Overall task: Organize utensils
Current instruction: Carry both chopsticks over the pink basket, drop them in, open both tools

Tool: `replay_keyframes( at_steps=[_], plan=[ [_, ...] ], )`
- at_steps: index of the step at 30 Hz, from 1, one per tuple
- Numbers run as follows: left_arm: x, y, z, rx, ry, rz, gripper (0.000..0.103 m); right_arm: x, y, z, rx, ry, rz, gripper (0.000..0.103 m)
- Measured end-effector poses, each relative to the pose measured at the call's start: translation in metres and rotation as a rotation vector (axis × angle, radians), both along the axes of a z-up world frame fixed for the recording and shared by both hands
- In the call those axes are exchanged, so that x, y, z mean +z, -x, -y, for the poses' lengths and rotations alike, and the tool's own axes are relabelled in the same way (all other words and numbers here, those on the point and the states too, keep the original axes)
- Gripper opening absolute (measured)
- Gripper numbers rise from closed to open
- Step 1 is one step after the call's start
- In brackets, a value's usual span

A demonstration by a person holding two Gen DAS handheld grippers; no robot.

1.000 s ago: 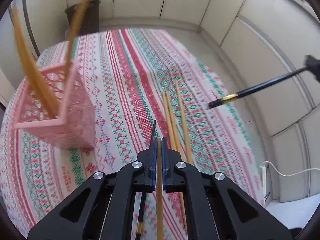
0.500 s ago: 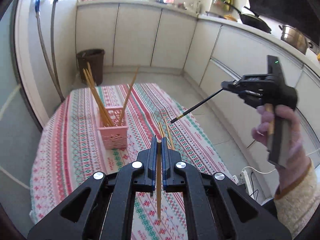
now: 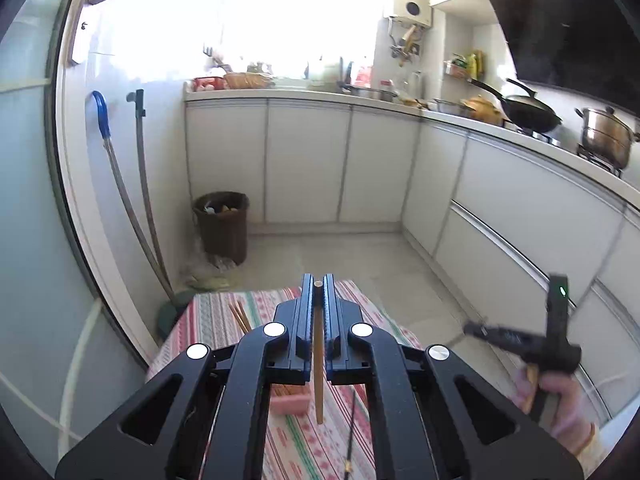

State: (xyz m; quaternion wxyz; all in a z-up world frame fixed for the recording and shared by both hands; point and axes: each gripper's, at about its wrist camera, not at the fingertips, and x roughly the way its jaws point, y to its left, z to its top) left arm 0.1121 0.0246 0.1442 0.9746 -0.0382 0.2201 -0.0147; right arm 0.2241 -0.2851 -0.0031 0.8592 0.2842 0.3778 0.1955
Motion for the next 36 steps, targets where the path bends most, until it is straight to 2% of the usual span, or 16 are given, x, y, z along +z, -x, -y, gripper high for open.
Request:
replay_keyframes(
  at_steps=[3,5,7,9,11,13,17,21,24,29,33,36],
  plan=[
    [-0.001,-0.028,-0.009,0.049,-0.008,-0.013,0.004,-0.002,-0.005,0.001,-0.004,0.007,-0.007,0.005],
    [-0.013,-0.048,-0.02,0.076,0.008,-0.056,0.004,-0.002,-0.007,-0.001,-0.001,0.012,-0.012,0.005],
    [-0.033,-0.069,-0.036,0.125,0.04,-0.103,0.005,-0.001,-0.009,-0.004,0.003,0.016,-0.015,0.005],
    [-0.05,-0.078,-0.055,0.157,0.107,-0.13,0.008,0.001,-0.01,-0.007,0.011,0.02,-0.014,0.005],
    [-0.057,-0.073,-0.07,0.187,0.166,-0.125,0.018,0.005,-0.007,-0.013,0.029,0.035,-0.006,0.005],
    [-0.057,-0.059,-0.08,0.221,0.188,-0.087,0.018,0.012,-0.002,-0.019,0.045,0.06,0.009,0.005],
    [-0.055,-0.023,-0.097,0.266,0.264,0.008,0.029,0.035,0.013,-0.034,0.09,0.078,0.06,0.005],
    [-0.069,0.005,-0.107,0.284,0.336,0.053,0.034,0.06,0.025,-0.056,0.124,0.08,0.114,0.005],
    [-0.083,0.006,-0.114,0.301,0.332,0.031,0.034,0.079,0.028,-0.076,0.144,0.059,0.159,0.005],
    [-0.088,0.004,-0.129,0.3,0.347,0.007,0.034,0.098,0.017,-0.122,0.162,0.086,0.217,0.005],
    [-0.088,0.006,-0.141,0.302,0.364,0.008,0.034,0.093,-0.002,-0.155,0.177,0.105,0.207,0.005],
    [-0.09,0.007,-0.146,0.292,0.366,-0.002,0.037,0.077,-0.019,-0.179,0.183,0.136,0.179,0.005]
  ],
)
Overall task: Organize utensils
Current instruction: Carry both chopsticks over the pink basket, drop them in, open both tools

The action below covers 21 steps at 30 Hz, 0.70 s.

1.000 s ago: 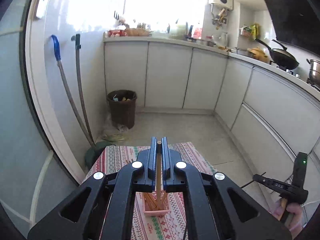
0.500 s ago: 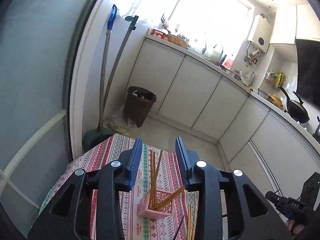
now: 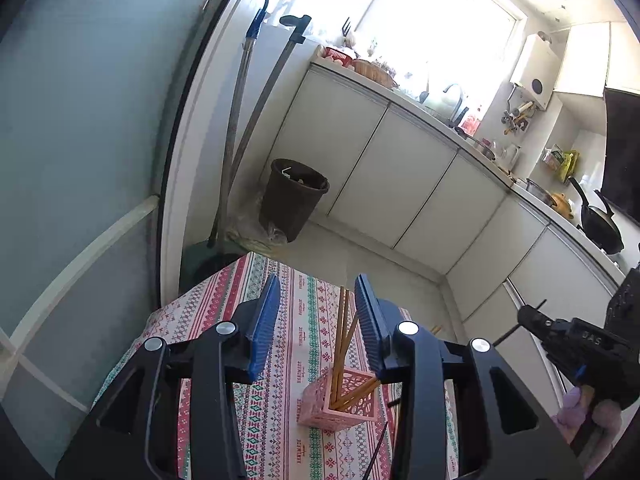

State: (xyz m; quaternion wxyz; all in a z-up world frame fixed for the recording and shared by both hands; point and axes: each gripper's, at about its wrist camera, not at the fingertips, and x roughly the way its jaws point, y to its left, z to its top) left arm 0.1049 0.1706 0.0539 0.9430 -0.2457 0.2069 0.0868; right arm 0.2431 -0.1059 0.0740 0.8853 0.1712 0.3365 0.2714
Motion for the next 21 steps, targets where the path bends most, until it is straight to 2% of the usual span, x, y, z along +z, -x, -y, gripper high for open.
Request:
replay_keyframes(
  at_steps=[3,5,6,9,12,18,19,21],
  plan=[
    [-0.006,-0.006,-0.001,-0.02,-0.01,-0.03,0.037,-0.025,-0.016,-0.02,0.0,0.006,-0.026,0.007],
    [-0.01,-0.009,0.0,-0.031,-0.011,-0.045,0.037,-0.044,-0.024,-0.028,0.006,0.0,-0.062,0.015],
    [-0.01,-0.01,0.001,-0.039,-0.009,-0.047,0.037,-0.05,-0.024,-0.031,0.008,0.008,-0.072,0.019],
    [-0.01,-0.012,0.005,-0.057,-0.02,-0.053,0.039,-0.055,-0.02,-0.032,0.006,0.035,-0.075,0.019],
    [-0.012,-0.015,0.013,-0.075,-0.022,-0.066,0.045,-0.054,-0.011,-0.024,-0.011,0.044,-0.062,0.036],
    [-0.017,-0.022,0.037,-0.108,-0.07,-0.097,0.061,-0.054,0.003,-0.006,-0.051,0.12,-0.043,0.053],
    [-0.019,-0.022,0.042,-0.11,-0.077,-0.1,0.067,-0.054,0.006,-0.003,-0.06,0.137,-0.037,0.059],
    [-0.023,-0.023,0.051,-0.111,-0.092,-0.11,0.075,-0.054,0.014,0.002,-0.086,0.177,-0.012,0.065]
  ],
)
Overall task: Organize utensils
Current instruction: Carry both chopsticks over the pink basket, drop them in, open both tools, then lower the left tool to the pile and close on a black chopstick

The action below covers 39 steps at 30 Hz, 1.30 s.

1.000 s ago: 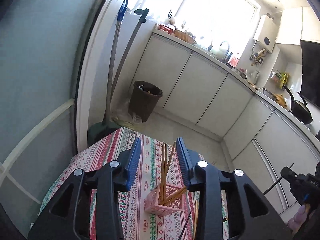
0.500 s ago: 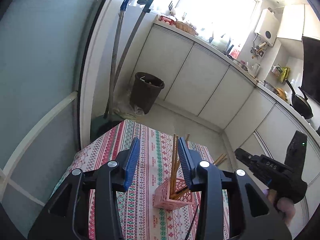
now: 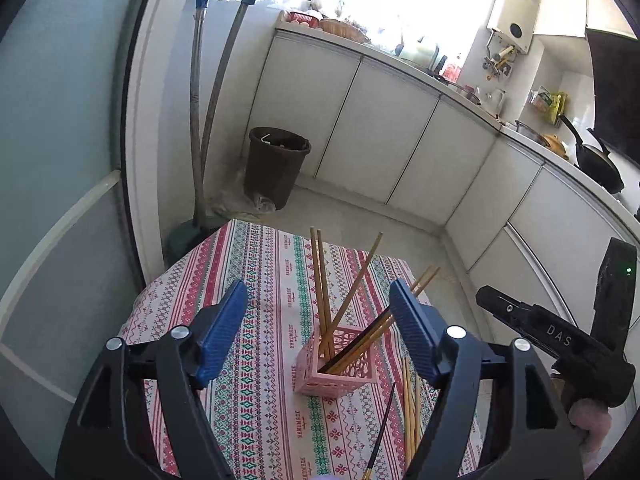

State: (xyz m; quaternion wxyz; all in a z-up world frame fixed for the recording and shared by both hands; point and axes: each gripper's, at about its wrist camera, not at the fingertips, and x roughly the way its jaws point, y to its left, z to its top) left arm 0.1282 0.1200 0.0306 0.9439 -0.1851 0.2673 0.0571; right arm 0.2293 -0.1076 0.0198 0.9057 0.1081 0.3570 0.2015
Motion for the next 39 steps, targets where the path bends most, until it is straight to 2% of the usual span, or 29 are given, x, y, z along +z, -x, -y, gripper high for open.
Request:
replay_keyframes(
  at_steps=[2,6,7,11,16,19,21,25,32,39],
  plan=[
    [-0.005,-0.003,0.01,0.001,-0.025,-0.014,0.084,0.001,0.01,0.003,-0.029,0.069,0.041,0.072],
    [-0.02,-0.007,0.028,-0.032,-0.051,-0.053,0.094,-0.005,0.024,0.014,-0.089,0.175,0.085,0.086],
    [-0.024,-0.009,0.034,-0.043,-0.062,-0.069,0.095,-0.008,0.027,0.02,-0.11,0.193,0.082,0.09],
    [-0.044,-0.016,0.061,-0.093,-0.121,-0.145,0.096,-0.026,0.032,0.058,-0.215,0.219,0.007,0.095],
    [-0.083,-0.026,0.104,-0.217,-0.2,-0.266,0.096,-0.057,0.028,0.132,-0.374,0.111,-0.183,0.096],
    [-0.109,-0.032,0.135,-0.311,-0.23,-0.324,0.096,-0.072,0.027,0.173,-0.416,-0.038,-0.294,0.096],
    [-0.125,-0.038,0.154,-0.351,-0.264,-0.358,0.096,-0.078,0.03,0.189,-0.423,-0.114,-0.329,0.096],
    [-0.149,-0.054,0.176,-0.379,-0.316,-0.414,0.096,-0.079,0.033,0.209,-0.441,-0.153,-0.346,0.096],
    [-0.176,-0.084,0.187,-0.392,-0.276,-0.493,0.096,-0.085,0.034,0.233,-0.472,-0.173,-0.366,0.096],
    [-0.183,-0.123,0.192,-0.418,-0.222,-0.533,0.094,-0.094,0.031,0.243,-0.468,-0.195,-0.406,0.096]
  ],
)
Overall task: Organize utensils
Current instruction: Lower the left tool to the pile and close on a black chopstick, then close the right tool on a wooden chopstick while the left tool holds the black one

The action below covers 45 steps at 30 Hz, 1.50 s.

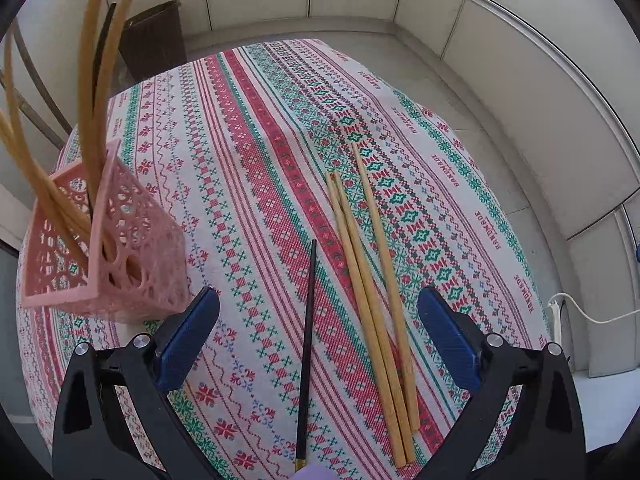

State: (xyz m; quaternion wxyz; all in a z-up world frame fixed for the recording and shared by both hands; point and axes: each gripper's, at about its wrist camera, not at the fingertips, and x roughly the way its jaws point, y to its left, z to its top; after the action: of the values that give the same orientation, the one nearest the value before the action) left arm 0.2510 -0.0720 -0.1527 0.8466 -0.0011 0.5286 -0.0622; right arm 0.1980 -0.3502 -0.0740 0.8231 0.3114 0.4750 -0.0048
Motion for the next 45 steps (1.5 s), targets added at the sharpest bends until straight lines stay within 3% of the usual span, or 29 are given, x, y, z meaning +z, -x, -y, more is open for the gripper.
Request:
replay_keyframes(
  at_steps=[3,8,12,14,19,21,24,29,34,37,41,45],
  plan=[
    [-0.002,-0.014,-0.002,0.007,-0.005,-0.025,0.089,-0.002,-0.002,-0.002,0.015,0.027,-0.006,0.096],
    [-0.005,-0.029,0.001,0.007,0.004,-0.059,0.067,-0.006,-0.005,-0.005,0.043,0.04,-0.014,0.096],
    [-0.019,-0.034,0.007,-0.002,-0.032,-0.091,0.057,-0.01,-0.006,-0.005,0.051,0.028,-0.027,0.096],
    [-0.023,-0.035,0.008,-0.004,-0.042,-0.095,0.044,-0.01,-0.007,-0.004,0.049,0.024,-0.028,0.096],
    [-0.029,-0.04,0.003,-0.002,-0.02,-0.098,0.037,-0.011,-0.008,-0.004,0.048,0.022,-0.033,0.096],
    [-0.033,-0.041,0.004,-0.008,-0.042,-0.117,0.02,-0.013,-0.009,-0.005,0.051,0.012,-0.04,0.096],
    [-0.035,-0.036,0.004,-0.007,-0.06,-0.109,0.015,-0.016,-0.011,-0.008,0.055,0.005,-0.048,0.096],
    [-0.036,-0.02,-0.009,-0.013,0.018,-0.112,0.004,-0.025,-0.02,-0.024,0.08,0.03,-0.07,0.096],
    [-0.036,0.017,-0.003,-0.055,-0.032,-0.115,0.004,-0.041,-0.045,-0.057,0.154,0.118,-0.099,0.096],
    [-0.03,0.036,-0.011,-0.07,0.007,-0.116,0.004,-0.049,-0.06,-0.077,0.183,0.143,-0.096,0.096],
    [0.002,0.064,-0.032,-0.064,0.064,-0.056,0.004,-0.065,-0.079,-0.096,0.214,0.109,-0.13,0.095],
    [0.043,0.097,-0.054,-0.051,0.139,0.019,0.004,-0.074,-0.1,-0.119,0.235,0.129,-0.136,0.084]
  ],
)
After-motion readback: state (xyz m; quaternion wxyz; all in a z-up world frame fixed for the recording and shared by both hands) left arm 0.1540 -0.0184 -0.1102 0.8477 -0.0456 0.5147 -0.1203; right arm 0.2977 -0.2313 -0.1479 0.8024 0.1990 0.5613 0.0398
